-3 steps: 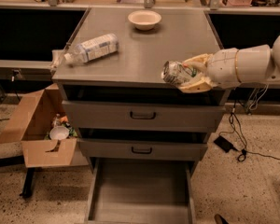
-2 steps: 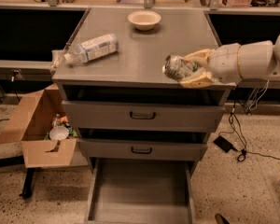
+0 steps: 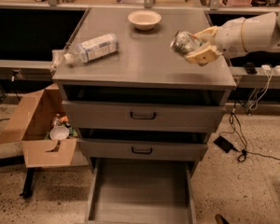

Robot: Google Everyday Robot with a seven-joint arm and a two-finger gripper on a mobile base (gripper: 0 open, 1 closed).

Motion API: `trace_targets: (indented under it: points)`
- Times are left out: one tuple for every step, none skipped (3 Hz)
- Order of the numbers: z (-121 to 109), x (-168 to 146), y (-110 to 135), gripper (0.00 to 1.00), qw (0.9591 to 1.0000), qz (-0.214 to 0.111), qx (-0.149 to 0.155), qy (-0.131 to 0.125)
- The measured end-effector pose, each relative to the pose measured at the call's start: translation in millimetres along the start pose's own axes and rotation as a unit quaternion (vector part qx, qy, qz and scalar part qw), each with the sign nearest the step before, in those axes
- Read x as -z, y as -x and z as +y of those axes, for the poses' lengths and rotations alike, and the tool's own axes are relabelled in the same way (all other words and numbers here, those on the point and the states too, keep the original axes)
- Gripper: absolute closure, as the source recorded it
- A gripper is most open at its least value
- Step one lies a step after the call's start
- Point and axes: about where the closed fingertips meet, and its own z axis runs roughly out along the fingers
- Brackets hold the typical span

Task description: Pick 7up can from bottom drawer and place on counter

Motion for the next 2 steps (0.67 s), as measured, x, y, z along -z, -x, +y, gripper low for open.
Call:
trace_targets:
  points:
    - [-31.0, -16.1, -19.9, 1.00, 0.9976, 0.047, -0.051, -0.010]
    - [-47.5, -32.0, -42.2, 1.00, 0.9918, 0.090, -0.089, -0.015]
